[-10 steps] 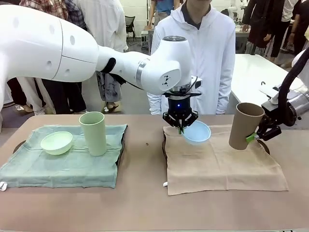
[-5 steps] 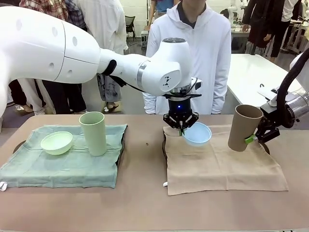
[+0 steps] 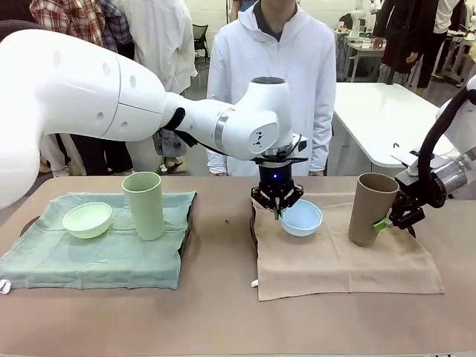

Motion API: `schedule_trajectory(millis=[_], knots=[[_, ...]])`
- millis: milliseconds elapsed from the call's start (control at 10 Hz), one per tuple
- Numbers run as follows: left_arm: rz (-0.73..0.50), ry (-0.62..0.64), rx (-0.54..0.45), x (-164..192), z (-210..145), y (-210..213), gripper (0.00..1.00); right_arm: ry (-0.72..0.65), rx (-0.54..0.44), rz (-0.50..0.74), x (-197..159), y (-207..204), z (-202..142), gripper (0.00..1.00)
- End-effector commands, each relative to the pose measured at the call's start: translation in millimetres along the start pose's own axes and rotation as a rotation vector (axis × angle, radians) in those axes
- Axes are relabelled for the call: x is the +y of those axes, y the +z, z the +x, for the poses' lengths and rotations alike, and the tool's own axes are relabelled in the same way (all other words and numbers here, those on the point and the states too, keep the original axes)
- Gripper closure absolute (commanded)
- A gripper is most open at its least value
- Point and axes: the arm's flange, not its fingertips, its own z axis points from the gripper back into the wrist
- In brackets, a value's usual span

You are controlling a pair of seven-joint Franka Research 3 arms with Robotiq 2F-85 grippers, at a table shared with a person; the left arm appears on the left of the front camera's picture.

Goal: Set up a tray with a mat and arrange the tableware.
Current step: Place the Picnic Bowl and Reusable plastic cup back onto the Handle tray in front of the human's position.

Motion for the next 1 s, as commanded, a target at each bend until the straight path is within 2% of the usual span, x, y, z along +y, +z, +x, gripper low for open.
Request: schedule_trajectory(millis=[0, 100, 200, 300, 400, 500, 600, 700, 800, 900], knots=[[-0.003, -0.015, 0.014, -1.6, 4.6, 1.1, 0.96, 0.006, -0.007, 0.014, -10.0, -0.3, -3.3, 0.17], [-0.013, -0.011, 0.014, -0.4, 5.0, 1.3, 0.36, -0.001, -0.006, 0.014, -10.7, -0.8, -4.1, 0.0], [-0.017, -0.008, 0.013, 0.2, 3.6, 4.3, 0.36, -0.004, 0.033, -0.002, -8.3, 1.7, -2.3, 0.0], [-0.013, -0.01, 0.015, 1.2, -0.7, 8.0, 0.0, -0.011, 0.09, -0.024, -2.0, 5.4, 2.0, 0.0], [0.007, -0.027, 0.027, 3.2, -4.9, 13.4, 0.74, -0.011, 0.137, -0.068, 8.1, 11.0, 14.6, 0.0], [0.013, -0.033, 0.027, 5.8, -11.0, 20.1, 0.0, -0.025, 0.206, -0.121, 21.5, 16.7, 30.2, 0.0], [0.02, -0.043, 0.024, 9.5, -15.1, 30.7, 0.54, -0.026, 0.284, -0.147, 34.6, 25.4, 47.0, 0.0], [0.015, -0.054, 0.016, 13.4, -21.4, 43.0, 0.0, -0.028, 0.303, -0.172, 38.6, 32.4, 55.6, 0.0], [0.011, -0.069, 0.009, 17.7, -28.7, 56.0, 0.34, -0.04, 0.34, -0.197, 47.6, 44.8, 64.7, 0.0], [0.001, -0.082, 0.009, 22.0, -38.8, 71.4, 0.0, -0.083, 0.349, -0.186, 51.1, 47.6, 75.5, 0.0]])
